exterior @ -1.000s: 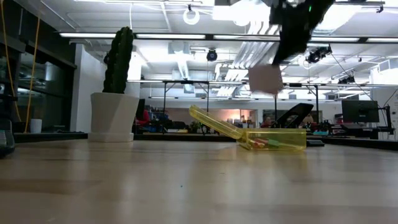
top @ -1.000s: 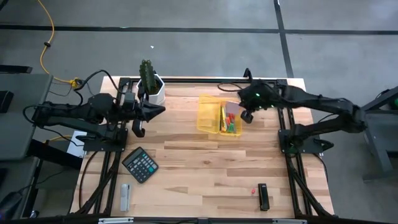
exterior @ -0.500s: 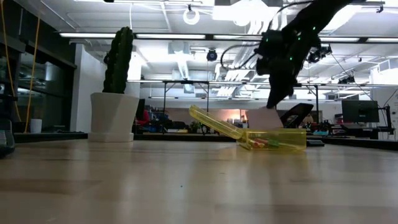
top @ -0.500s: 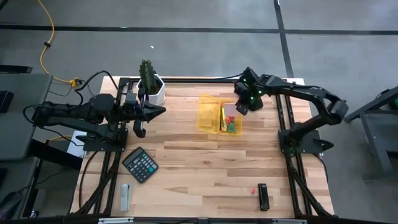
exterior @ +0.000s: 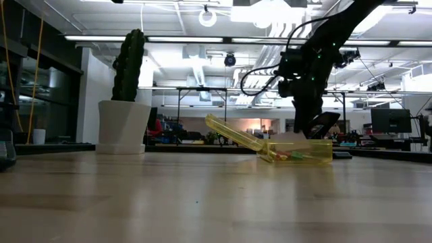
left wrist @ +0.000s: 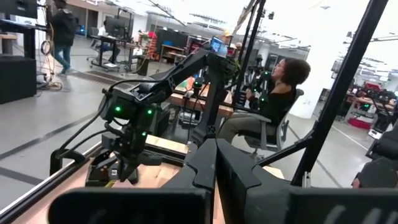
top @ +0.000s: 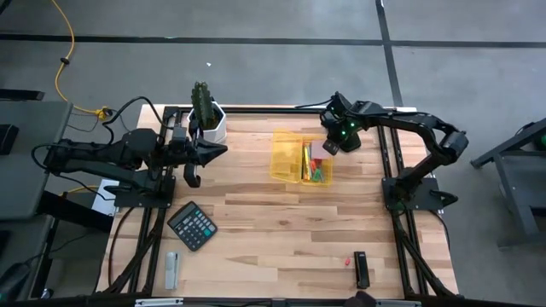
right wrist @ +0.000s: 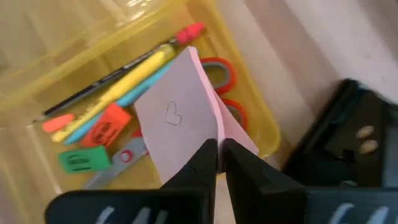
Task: Pack school essentials
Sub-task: Put the pink sticky note into the yellow supply box, then put the pink pencil top eraser into the yellow supply box
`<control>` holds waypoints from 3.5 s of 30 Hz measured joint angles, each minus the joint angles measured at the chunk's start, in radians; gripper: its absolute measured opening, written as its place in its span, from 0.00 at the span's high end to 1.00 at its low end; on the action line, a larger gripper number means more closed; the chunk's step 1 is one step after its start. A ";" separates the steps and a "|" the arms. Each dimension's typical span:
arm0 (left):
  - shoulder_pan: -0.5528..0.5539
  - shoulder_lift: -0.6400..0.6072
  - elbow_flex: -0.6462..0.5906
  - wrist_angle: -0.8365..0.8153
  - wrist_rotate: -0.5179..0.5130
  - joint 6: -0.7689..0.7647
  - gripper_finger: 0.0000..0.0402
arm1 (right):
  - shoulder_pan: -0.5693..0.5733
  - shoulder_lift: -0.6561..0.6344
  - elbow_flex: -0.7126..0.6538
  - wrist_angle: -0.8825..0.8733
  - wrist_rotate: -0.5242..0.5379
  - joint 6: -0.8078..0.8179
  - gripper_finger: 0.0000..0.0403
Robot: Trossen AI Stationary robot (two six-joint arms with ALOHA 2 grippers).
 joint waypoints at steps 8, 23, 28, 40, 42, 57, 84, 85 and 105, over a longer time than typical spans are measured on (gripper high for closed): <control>0.000 0.000 0.000 0.000 -0.021 0.000 1.00 | 0.000 -0.001 0.026 -0.001 0.044 0.047 0.79; 0.000 0.000 0.001 -0.001 -0.021 0.000 1.00 | 0.030 -0.238 0.088 0.100 -0.225 0.137 0.55; 0.000 0.000 0.001 -0.001 -0.021 0.000 1.00 | 0.161 -0.456 -0.130 0.509 -0.240 0.383 0.54; 0.000 0.000 0.001 0.000 -0.022 0.053 1.00 | 0.476 -0.657 -0.319 1.027 -0.092 0.275 0.54; 0.000 0.000 0.001 0.000 -0.027 0.053 1.00 | 0.487 -0.657 -0.319 1.024 -0.076 0.266 0.54; 0.000 0.000 0.001 0.000 -0.028 0.090 1.00 | 0.488 -0.657 -0.319 0.999 -0.075 0.289 0.54; 0.000 0.000 0.001 -0.001 -0.020 0.114 1.00 | 0.488 -0.657 -0.319 0.993 -0.078 0.315 0.54; 0.000 0.000 0.001 -0.001 -0.020 0.114 1.00 | 0.488 -0.657 -0.319 0.993 -0.078 0.315 0.54; 0.000 0.000 0.001 -0.043 -0.036 0.108 1.00 | 0.956 -0.560 -0.318 0.467 -0.078 0.610 0.54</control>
